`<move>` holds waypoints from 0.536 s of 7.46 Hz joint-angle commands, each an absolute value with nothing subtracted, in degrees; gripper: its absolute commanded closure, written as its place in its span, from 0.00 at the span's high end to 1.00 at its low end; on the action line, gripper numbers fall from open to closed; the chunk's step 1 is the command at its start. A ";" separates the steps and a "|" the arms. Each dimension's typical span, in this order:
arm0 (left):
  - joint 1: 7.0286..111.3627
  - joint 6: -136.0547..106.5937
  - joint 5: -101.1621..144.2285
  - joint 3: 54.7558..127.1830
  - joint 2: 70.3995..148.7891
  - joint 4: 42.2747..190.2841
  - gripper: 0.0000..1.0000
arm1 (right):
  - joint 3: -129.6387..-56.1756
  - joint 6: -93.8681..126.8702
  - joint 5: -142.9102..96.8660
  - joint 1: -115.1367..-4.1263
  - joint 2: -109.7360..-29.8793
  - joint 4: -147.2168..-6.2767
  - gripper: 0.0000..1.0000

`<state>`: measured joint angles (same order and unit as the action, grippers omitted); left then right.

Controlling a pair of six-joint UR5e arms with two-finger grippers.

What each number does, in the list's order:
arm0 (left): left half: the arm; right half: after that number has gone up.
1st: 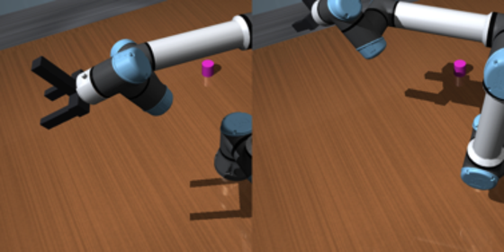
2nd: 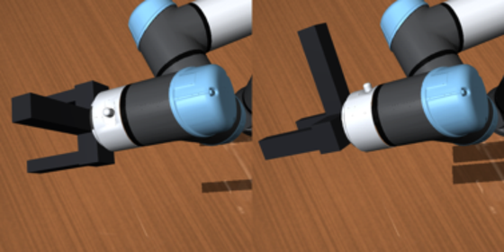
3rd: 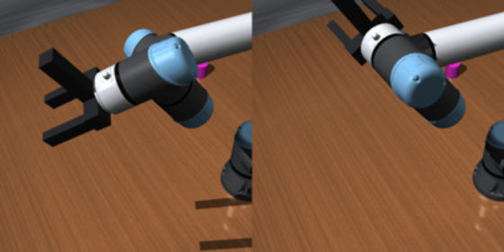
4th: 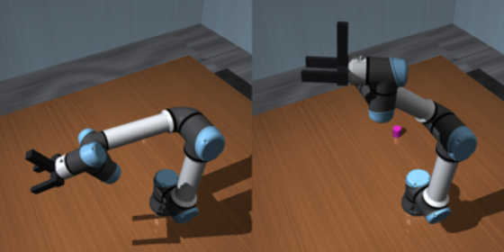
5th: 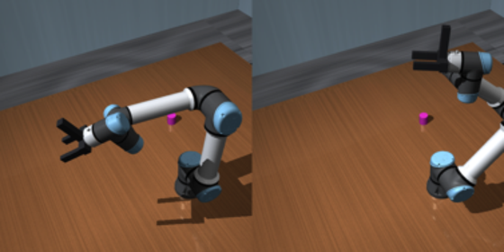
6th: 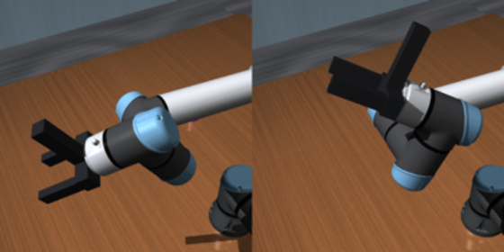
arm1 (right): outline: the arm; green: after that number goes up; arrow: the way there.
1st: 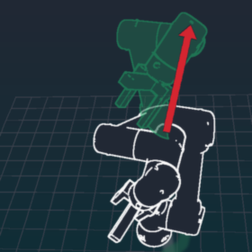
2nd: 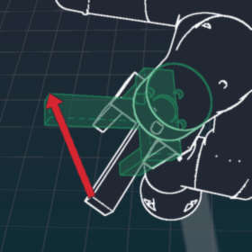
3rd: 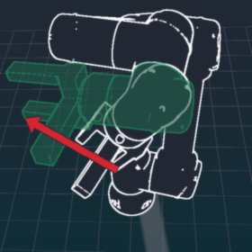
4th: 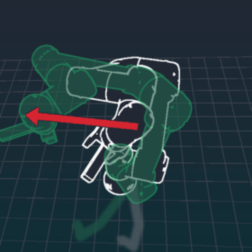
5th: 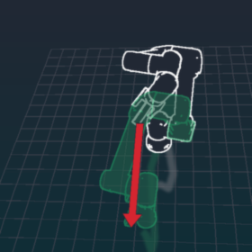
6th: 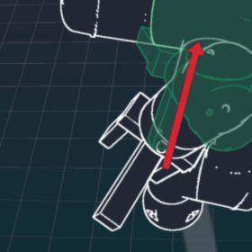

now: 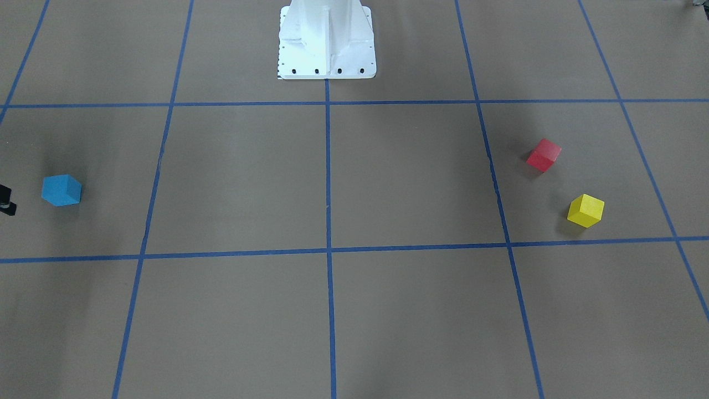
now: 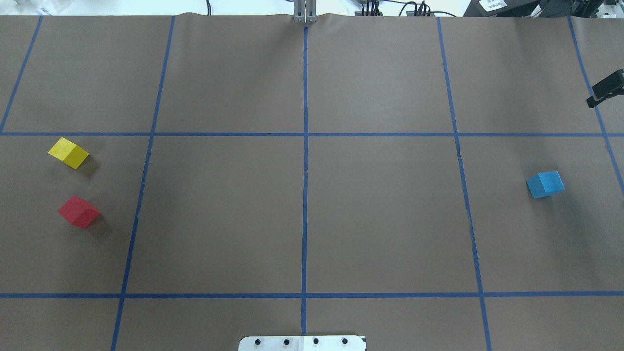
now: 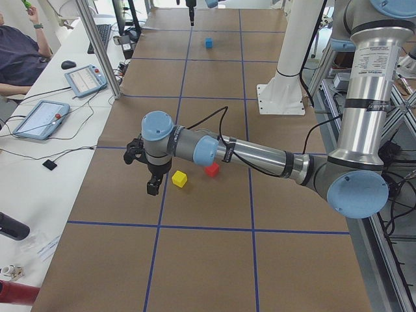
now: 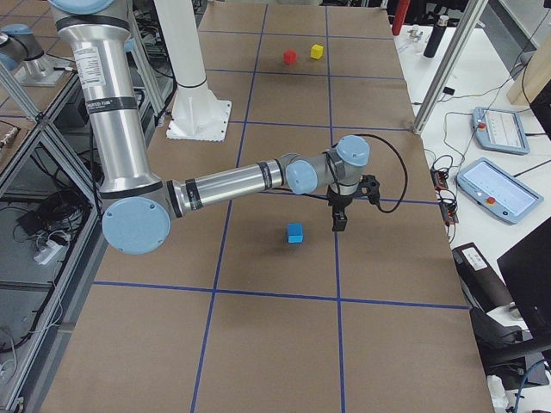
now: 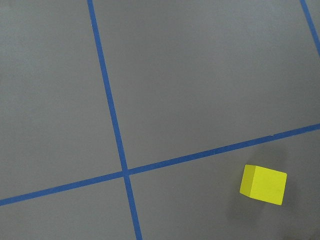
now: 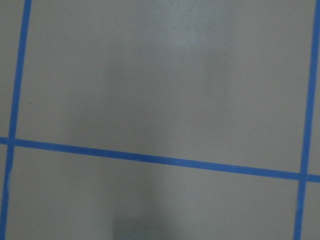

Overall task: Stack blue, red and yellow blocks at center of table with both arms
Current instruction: 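Lower the right gripper and grasp the blue cube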

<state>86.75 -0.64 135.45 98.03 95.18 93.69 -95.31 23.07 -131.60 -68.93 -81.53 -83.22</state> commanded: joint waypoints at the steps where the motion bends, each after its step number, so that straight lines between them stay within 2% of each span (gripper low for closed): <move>1: 86.75 -0.62 135.35 98.09 95.19 93.69 1.00 | -95.71 29.42 -129.12 -63.56 -87.26 -71.07 1.00; 4: 86.75 -0.62 135.18 98.09 95.10 93.69 1.00 | -95.01 30.41 -125.52 -57.41 -88.41 -71.10 1.00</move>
